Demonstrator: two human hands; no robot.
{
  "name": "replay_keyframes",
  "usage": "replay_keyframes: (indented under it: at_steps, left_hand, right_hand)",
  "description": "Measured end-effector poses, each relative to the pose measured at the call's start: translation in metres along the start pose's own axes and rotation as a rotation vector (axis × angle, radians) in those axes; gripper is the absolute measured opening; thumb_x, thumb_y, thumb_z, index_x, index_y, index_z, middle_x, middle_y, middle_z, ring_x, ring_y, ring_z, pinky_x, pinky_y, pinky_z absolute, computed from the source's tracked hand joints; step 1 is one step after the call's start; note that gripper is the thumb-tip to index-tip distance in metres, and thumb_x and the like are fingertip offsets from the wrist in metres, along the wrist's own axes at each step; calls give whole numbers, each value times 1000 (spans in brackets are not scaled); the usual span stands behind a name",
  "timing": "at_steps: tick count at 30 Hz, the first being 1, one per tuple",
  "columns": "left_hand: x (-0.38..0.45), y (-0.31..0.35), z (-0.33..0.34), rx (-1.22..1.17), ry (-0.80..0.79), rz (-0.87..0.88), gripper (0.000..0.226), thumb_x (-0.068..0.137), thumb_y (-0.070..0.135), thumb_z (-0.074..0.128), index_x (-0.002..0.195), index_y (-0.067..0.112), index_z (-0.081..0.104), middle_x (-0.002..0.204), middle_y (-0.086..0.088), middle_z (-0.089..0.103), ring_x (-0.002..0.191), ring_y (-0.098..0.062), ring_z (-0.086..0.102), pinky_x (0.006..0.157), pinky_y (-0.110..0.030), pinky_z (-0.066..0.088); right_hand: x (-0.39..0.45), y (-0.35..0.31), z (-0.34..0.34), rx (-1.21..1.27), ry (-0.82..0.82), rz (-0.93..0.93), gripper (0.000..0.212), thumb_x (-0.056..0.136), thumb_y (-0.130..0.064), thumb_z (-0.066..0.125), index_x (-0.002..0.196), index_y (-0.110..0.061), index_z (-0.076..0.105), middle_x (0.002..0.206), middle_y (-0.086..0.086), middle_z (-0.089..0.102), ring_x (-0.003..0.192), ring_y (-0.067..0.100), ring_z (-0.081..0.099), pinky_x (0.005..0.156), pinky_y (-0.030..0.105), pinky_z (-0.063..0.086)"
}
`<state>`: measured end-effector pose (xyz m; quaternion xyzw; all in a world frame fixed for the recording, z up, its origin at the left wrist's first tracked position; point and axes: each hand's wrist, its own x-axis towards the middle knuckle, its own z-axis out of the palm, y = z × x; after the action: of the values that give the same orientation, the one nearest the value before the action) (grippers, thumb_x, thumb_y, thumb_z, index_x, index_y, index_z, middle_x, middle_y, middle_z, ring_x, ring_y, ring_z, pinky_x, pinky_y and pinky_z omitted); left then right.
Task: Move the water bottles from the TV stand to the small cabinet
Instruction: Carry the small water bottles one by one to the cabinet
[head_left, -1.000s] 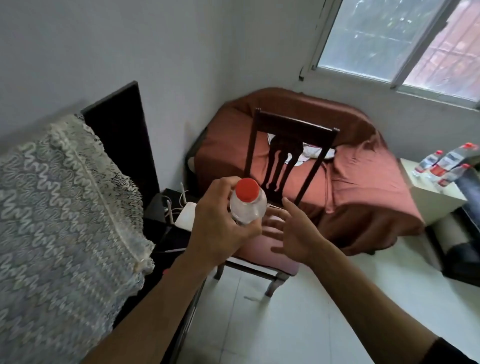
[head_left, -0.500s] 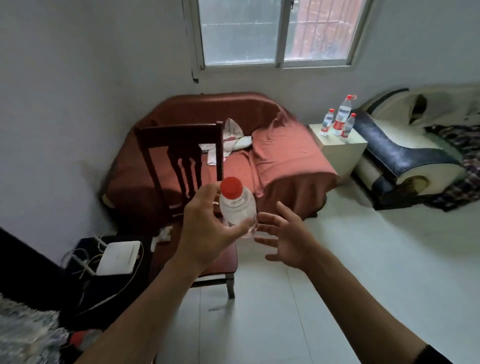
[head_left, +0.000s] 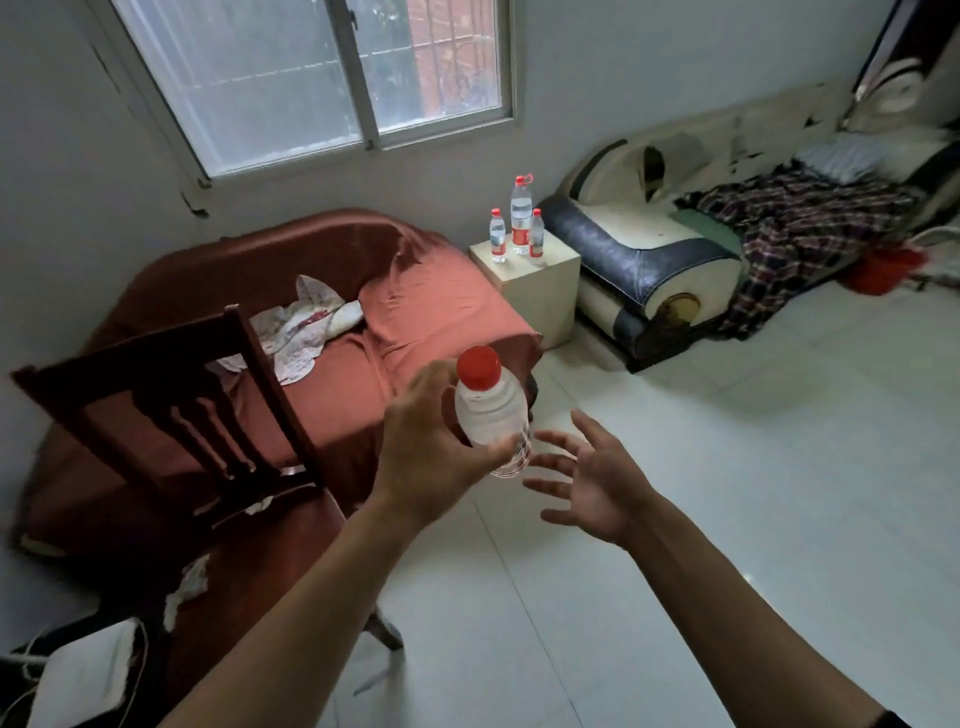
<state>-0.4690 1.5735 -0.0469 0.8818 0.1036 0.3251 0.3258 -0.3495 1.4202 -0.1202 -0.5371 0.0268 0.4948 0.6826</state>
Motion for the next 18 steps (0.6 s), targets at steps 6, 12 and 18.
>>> replay_keyframes:
  at_steps: [6, 12, 18]
  left_hand:
    - [48, 11, 49, -105, -35, 60, 65, 62, 41, 90, 115, 17, 60, 105, 6, 67, 94, -11, 65, 81, -34, 57]
    - [100, -1, 94, -182, -57, 101, 59, 62, 34, 92, 110, 16, 61, 99, 5, 68, 86, -12, 64, 77, -29, 55]
    - [168, -34, 134, -253, -66, 114, 62, 63, 43, 87, 114, 19, 60, 104, 3, 66, 89, -14, 64, 77, -37, 57]
  right_hand:
    - [0, -41, -46, 65, 88, -59, 59, 93, -63, 37, 129, -22, 57, 131, 11, 58, 122, 35, 53, 106, 59, 31]
    - [30, -79, -72, 54, 167, -76, 59, 92, -64, 38, 130, -22, 58, 130, 11, 60, 121, 36, 54, 109, 61, 28]
    - [81, -135, -82, 6, 230, -90, 59, 93, -63, 36, 131, -22, 56, 130, 11, 58, 122, 36, 50, 112, 61, 25]
